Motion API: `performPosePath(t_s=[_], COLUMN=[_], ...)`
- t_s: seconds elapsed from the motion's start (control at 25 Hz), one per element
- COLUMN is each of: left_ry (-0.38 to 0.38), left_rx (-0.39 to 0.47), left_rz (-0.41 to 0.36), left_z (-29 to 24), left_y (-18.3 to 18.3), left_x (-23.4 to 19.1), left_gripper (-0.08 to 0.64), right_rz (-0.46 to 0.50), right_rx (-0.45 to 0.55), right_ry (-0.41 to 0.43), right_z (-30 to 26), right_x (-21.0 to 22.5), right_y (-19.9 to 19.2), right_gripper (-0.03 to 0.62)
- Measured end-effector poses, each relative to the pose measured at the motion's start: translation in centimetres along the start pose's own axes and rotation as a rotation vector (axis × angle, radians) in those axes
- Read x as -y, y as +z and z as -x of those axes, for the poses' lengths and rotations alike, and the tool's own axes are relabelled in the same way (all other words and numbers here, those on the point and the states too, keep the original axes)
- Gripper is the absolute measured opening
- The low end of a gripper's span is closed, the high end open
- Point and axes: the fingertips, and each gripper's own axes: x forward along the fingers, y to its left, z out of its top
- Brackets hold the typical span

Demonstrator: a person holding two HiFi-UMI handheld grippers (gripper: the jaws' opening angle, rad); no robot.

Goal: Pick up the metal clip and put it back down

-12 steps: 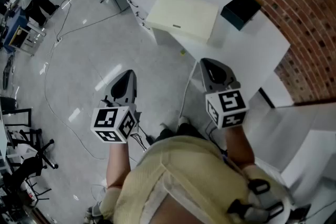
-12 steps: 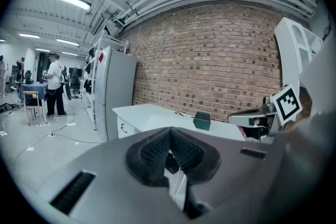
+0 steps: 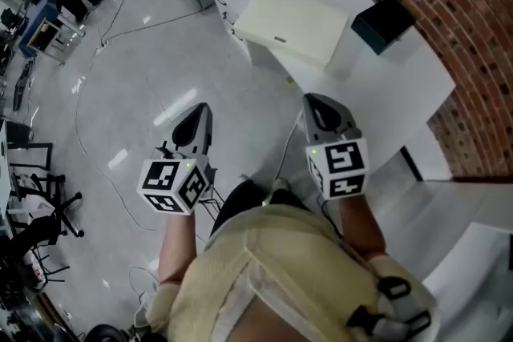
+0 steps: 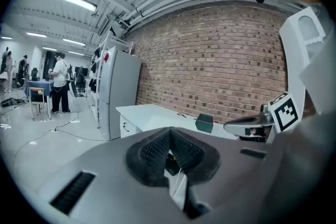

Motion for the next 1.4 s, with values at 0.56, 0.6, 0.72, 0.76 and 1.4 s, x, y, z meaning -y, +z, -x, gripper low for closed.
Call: performPosePath(t_s=[0.56,0.6,0.72,0.76,1.4], left_ry=[-0.073,-0.081,-0.087,-0.087,-0.193], left_rx=[-0.085,-0.084,-0.075,-0.074,-0.087], left_rz=[-0.028,-0.031,-0.035,-0.04,-0.145], left_z=[-3.9,-4.3,-5.4,-5.9,-12.9], left_y=[-0.8,-0.4,0.8,1.1,4.7], left_x=[-2.9,-3.5,-5.3,-5.9,-12.9], left_gripper=[0.003,0.003,0.003,0.003,0.003], right_rz=[-0.038,-0.037,-0.018,-0.017,-0.019], right_rx=[-0.02,-0.015,-0.013,-0.016,-0.06], right_ry=[0.12,0.117,0.097,0.089,0.026], right_z=[-4.6,-4.9,-5.9,-6.3,-15.1], right_x=[-3.0,-3.2,-3.2,-3.0,-0.9], right_y=[-0.1,0.4,2.2,2.7,8.0], right_gripper=[0.003,0.003,0.003,0.003,0.093])
